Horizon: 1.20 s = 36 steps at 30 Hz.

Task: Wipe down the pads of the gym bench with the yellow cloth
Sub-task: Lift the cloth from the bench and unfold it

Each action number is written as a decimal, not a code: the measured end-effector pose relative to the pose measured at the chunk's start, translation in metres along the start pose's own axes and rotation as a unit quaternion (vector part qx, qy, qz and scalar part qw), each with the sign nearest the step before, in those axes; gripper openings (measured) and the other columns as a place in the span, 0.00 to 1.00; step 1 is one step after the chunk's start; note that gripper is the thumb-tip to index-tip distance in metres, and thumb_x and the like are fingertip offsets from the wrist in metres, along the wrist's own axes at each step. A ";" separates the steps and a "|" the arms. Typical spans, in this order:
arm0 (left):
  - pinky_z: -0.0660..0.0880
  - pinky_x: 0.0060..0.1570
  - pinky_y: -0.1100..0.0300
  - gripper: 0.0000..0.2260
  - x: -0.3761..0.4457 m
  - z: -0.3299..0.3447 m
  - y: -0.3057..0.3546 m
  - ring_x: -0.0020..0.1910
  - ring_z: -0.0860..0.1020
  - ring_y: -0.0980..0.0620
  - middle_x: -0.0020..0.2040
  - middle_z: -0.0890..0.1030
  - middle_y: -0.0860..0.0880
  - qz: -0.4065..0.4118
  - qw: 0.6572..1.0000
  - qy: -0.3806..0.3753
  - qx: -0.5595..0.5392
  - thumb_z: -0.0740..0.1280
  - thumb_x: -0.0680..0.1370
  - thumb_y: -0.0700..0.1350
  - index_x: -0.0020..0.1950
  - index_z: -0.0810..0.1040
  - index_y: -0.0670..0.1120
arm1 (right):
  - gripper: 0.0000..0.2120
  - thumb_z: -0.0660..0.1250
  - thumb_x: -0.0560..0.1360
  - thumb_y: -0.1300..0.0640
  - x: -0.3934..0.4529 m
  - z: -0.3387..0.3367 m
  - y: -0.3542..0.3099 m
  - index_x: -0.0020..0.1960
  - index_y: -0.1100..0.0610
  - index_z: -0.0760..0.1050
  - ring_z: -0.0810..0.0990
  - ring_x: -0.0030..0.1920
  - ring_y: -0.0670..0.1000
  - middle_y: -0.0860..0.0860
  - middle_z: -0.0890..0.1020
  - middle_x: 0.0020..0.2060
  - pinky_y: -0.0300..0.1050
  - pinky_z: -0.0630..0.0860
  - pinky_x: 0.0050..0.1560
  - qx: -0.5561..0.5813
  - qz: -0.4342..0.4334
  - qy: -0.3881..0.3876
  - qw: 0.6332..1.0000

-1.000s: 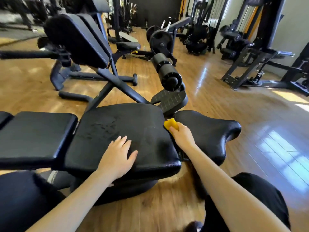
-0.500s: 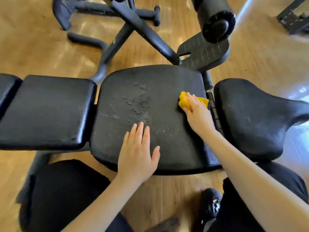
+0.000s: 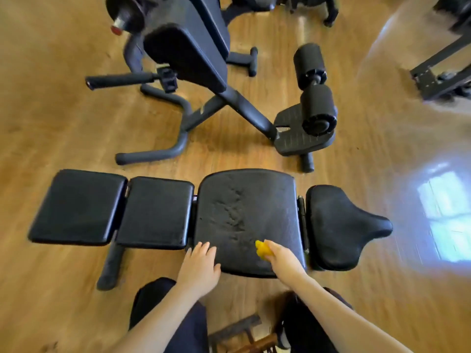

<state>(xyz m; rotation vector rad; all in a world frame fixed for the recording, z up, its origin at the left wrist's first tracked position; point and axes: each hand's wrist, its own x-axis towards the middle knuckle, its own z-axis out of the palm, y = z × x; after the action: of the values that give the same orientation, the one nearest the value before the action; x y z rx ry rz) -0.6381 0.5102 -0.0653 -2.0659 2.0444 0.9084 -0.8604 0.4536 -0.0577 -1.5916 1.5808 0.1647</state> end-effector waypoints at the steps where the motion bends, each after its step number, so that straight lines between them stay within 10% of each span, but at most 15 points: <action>1: 0.53 0.71 0.53 0.24 -0.017 -0.020 -0.007 0.74 0.56 0.48 0.74 0.60 0.47 -0.013 1.000 0.014 -0.016 0.55 0.79 0.52 0.73 0.60 0.45 | 0.19 0.59 0.77 0.56 -0.015 -0.009 -0.017 0.68 0.55 0.65 0.72 0.64 0.55 0.55 0.74 0.64 0.47 0.68 0.64 0.004 -0.003 0.005 1.000; 6: 0.55 0.70 0.58 0.23 -0.096 -0.100 -0.057 0.72 0.59 0.51 0.73 0.63 0.49 -0.077 0.990 0.051 -0.103 0.56 0.79 0.52 0.73 0.61 0.46 | 0.14 0.59 0.78 0.63 -0.071 -0.035 -0.101 0.63 0.61 0.71 0.77 0.56 0.50 0.56 0.78 0.60 0.48 0.70 0.65 0.192 0.020 -0.009 0.981; 11: 0.61 0.68 0.58 0.23 -0.145 -0.137 -0.110 0.71 0.62 0.51 0.73 0.63 0.50 -0.165 0.960 0.041 -0.224 0.55 0.80 0.52 0.74 0.60 0.47 | 0.14 0.61 0.76 0.66 -0.085 -0.034 -0.154 0.61 0.66 0.71 0.76 0.52 0.47 0.54 0.77 0.58 0.26 0.72 0.50 0.140 -0.014 -0.014 0.990; 21: 0.66 0.64 0.55 0.21 -0.199 -0.150 -0.181 0.68 0.67 0.48 0.71 0.67 0.47 -0.309 0.872 0.056 -0.376 0.56 0.80 0.49 0.72 0.63 0.46 | 0.13 0.59 0.78 0.56 -0.055 -0.017 -0.223 0.60 0.60 0.73 0.73 0.46 0.49 0.56 0.79 0.54 0.40 0.66 0.46 -0.009 -0.036 -0.009 0.999; 30: 0.62 0.67 0.55 0.19 -0.190 -0.175 -0.223 0.70 0.65 0.50 0.71 0.66 0.48 -0.346 0.843 0.109 -0.398 0.57 0.80 0.48 0.71 0.64 0.46 | 0.16 0.59 0.78 0.63 0.001 0.000 -0.294 0.65 0.64 0.69 0.73 0.63 0.52 0.55 0.74 0.64 0.23 0.65 0.41 0.023 -0.068 -0.100 0.992; 36: 0.63 0.66 0.55 0.19 -0.182 -0.191 -0.287 0.69 0.66 0.48 0.70 0.68 0.46 -0.352 0.843 0.076 -0.400 0.57 0.80 0.46 0.71 0.64 0.43 | 0.17 0.59 0.78 0.60 0.012 0.027 -0.328 0.67 0.60 0.68 0.74 0.62 0.54 0.54 0.75 0.64 0.47 0.71 0.62 0.006 -0.037 -0.088 0.995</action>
<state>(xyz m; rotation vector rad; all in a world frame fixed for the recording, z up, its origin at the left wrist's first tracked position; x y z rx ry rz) -0.2907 0.6087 0.0800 -3.0155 0.7489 1.6007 -0.5619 0.4038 0.0716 -1.5793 1.3832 0.2461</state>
